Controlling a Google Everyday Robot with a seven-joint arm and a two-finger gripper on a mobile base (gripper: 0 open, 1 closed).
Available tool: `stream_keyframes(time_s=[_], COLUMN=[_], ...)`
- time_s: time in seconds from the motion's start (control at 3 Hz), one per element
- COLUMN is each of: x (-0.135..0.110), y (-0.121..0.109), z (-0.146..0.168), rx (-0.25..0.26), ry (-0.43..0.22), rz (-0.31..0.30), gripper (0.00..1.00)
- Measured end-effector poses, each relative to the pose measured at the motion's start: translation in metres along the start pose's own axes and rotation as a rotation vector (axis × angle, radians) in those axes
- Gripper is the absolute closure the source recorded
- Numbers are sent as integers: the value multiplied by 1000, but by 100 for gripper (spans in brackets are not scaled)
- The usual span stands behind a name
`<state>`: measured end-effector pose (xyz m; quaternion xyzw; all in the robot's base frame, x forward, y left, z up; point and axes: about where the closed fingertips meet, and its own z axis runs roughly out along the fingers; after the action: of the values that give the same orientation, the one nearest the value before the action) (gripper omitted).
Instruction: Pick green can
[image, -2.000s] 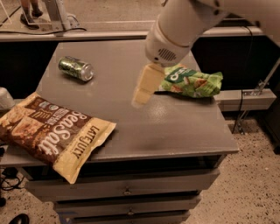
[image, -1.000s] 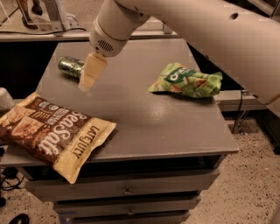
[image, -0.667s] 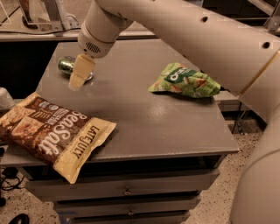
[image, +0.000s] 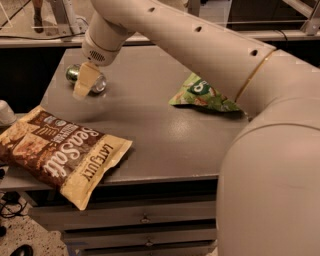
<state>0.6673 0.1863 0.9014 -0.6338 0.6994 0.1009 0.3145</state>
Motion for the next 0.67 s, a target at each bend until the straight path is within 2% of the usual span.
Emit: stream_keyframes(time_s=[0.67], x=[-7], y=[-24], z=[32], rx=[14], ry=[-4], rz=[43], gripper=[0])
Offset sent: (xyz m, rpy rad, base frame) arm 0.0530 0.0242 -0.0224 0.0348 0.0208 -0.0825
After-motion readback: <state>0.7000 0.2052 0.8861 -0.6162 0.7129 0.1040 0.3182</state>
